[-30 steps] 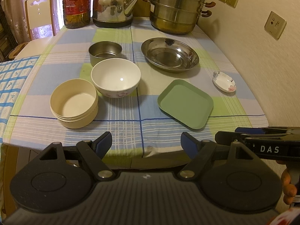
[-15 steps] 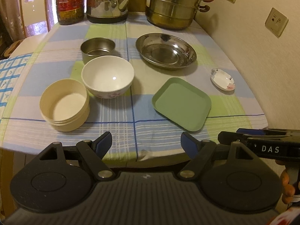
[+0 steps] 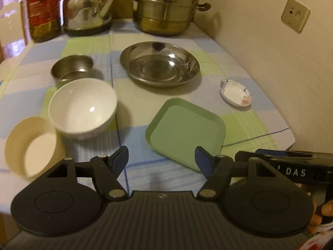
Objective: Organize plates and bowls
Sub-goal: 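Move the right tool to the green square plate and grasp its rim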
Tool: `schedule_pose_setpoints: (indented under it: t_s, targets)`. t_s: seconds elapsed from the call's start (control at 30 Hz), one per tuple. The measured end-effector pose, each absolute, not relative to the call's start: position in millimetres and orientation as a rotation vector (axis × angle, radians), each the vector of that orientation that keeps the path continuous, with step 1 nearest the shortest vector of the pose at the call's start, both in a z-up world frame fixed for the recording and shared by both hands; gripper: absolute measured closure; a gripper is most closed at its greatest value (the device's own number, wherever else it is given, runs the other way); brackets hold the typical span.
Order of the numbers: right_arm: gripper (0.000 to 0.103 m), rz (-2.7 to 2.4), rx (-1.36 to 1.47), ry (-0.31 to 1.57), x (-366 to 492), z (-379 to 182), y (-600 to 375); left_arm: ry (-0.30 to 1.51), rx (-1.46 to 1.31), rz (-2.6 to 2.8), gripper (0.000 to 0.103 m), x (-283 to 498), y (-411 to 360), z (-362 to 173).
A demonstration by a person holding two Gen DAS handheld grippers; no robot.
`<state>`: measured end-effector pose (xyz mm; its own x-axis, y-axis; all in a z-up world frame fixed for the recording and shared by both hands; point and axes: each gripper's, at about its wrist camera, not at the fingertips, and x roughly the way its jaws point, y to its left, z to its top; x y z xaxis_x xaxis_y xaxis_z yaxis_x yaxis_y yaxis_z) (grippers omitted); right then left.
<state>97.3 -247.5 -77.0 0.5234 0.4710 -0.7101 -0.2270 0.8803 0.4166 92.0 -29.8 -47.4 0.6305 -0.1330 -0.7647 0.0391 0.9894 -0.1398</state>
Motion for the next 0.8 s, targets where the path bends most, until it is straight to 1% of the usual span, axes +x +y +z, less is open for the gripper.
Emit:
schedule_pose_setpoints:
  t_s: [0.17, 0.23, 0.3, 0.37, 0.43, 0.53, 0.67, 0.8]
  targets:
    - [0.044, 0.397, 0.292, 0.919, 109, -90, -247, 0.870, -0.089, -0.122, 0.045, 114, -36, -65]
    - [0.044, 0.387, 0.296, 0.920, 115, -94, -246, 0.890, -0.081, -0.123, 0.053, 123, -38, -74]
    - [0.044, 0.382, 0.297, 0.918, 121, -99, -245, 0.906, -0.079, -0.121, 0.058, 129, -36, -81]
    - [0.044, 0.371, 0.292, 0.914, 127, -103, -242, 0.925, -0.078, -0.114, 0.061, 136, -35, -87]
    - [0.046, 0.361, 0.291, 0.912, 133, -107, -240, 0.949, -0.083, -0.103, 0.067, 142, -33, -94]
    - [0.053, 0.356, 0.297, 0.914, 141, -112, -237, 0.988, -0.092, -0.088, 0.068, 150, -30, -102]
    - [0.057, 0.333, 0.294, 0.922, 151, -119, -231, 1.014, -0.104, -0.081, 0.071, 157, -25, -109]
    - [0.063, 0.309, 0.304, 0.930, 158, -123, -230, 1.029, -0.104, -0.088, 0.073, 164, -23, -112]
